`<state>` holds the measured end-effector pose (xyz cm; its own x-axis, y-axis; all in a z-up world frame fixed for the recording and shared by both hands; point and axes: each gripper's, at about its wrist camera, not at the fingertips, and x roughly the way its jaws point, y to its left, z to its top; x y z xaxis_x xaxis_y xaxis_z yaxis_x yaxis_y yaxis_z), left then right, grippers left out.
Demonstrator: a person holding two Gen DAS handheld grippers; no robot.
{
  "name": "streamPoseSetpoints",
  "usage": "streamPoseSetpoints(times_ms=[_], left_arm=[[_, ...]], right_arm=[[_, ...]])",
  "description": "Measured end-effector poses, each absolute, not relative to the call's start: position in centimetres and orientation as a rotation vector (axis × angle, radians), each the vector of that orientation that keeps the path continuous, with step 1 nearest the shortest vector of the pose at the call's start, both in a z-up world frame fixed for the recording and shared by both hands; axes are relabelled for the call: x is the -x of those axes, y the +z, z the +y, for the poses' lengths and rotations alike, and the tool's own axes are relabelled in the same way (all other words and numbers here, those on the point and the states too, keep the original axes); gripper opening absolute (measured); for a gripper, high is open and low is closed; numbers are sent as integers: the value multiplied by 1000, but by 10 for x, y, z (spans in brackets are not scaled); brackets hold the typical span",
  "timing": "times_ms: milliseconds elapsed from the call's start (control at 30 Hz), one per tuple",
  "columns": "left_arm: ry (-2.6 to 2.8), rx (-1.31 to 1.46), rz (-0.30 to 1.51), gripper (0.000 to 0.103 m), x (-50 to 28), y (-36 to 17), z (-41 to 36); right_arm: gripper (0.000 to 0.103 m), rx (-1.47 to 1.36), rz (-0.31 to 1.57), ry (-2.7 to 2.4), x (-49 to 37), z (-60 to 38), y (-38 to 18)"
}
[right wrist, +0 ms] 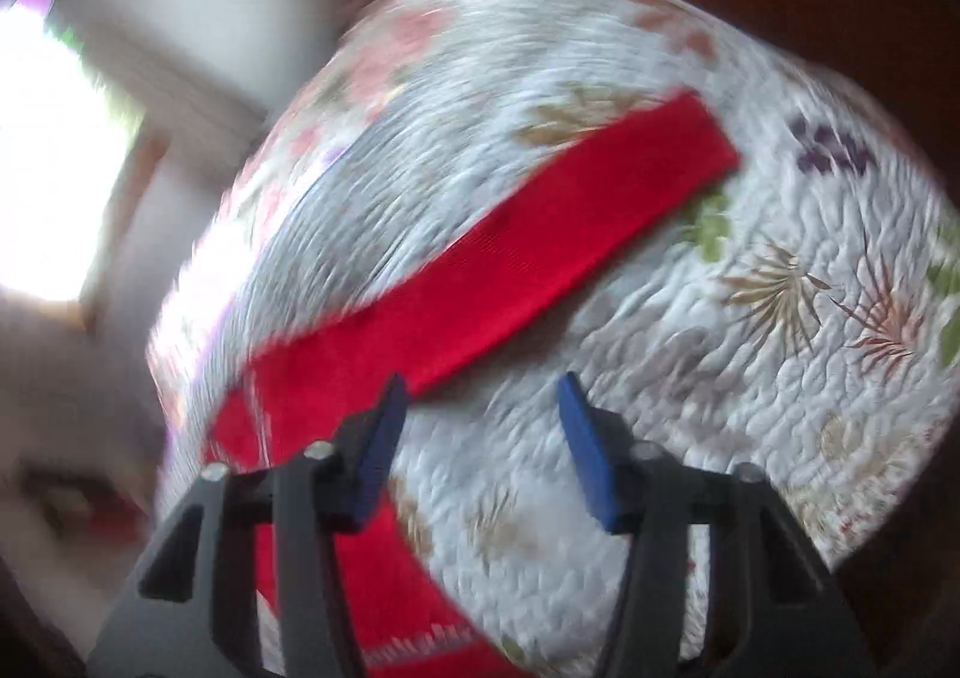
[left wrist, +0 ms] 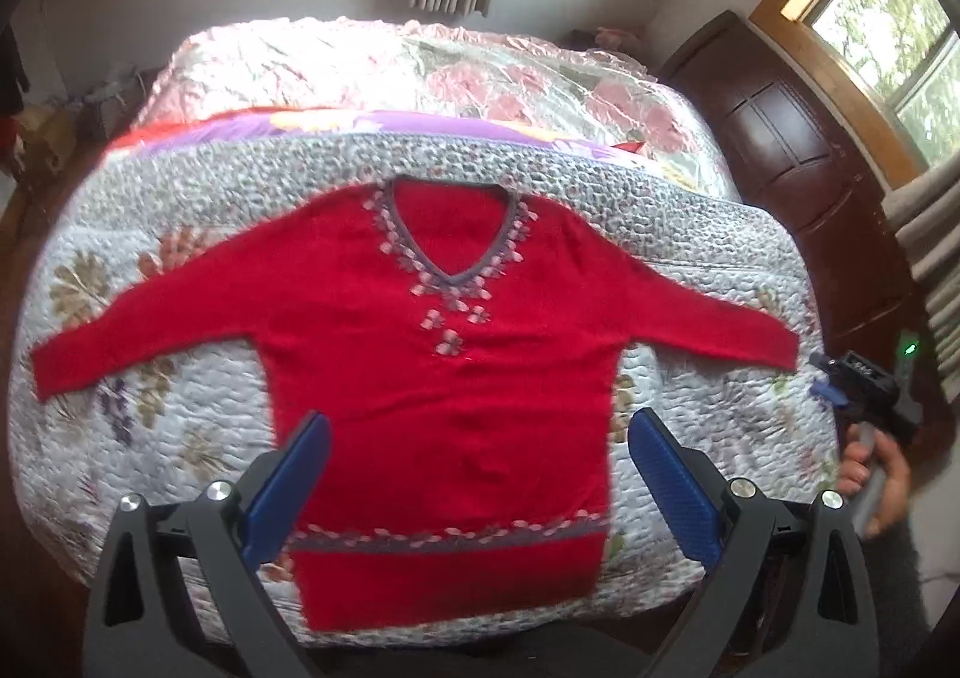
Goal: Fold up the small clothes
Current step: 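Reach the right tool to a sweater sleeve cuff and grasp it, then lift the held sleeve with the right tool and fold it across the chest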
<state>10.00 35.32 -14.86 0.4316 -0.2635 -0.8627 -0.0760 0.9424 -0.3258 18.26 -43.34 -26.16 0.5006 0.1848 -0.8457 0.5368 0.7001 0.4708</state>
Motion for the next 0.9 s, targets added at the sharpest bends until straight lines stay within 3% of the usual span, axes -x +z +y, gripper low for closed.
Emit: streamPoseSetpoints(times_ms=[33,200,400,767,800,833,867,900], left_arm=[[-125,359,1125,99,-101,-151,352],[-73,392,1185,99,-108,-168,339],[-18,390,1234,99,-109,-178,322],[12,377,1248,99,-110,-174,302],[13,386,1248,99,-109,-174,303],[15,395,1249,99,-108,-175,304],[16,408,1251,99,-106,-175,305],[16,415,1252,99,-105,-176,306]], right_arm=[[34,-873,1044,-249,-185,-456,-274],[34,-1206,955,-325,-192,-558,-341],[34,-1394,903,-407,-201,-611,-391],[41,-1420,899,-423,-213,-634,-407],[37,-1409,902,-421,-215,-634,-406],[18,-1404,901,-411,-217,-634,-405],[6,-1408,905,-397,-221,-635,-406],[6,-1408,903,-397,-221,-628,-406]])
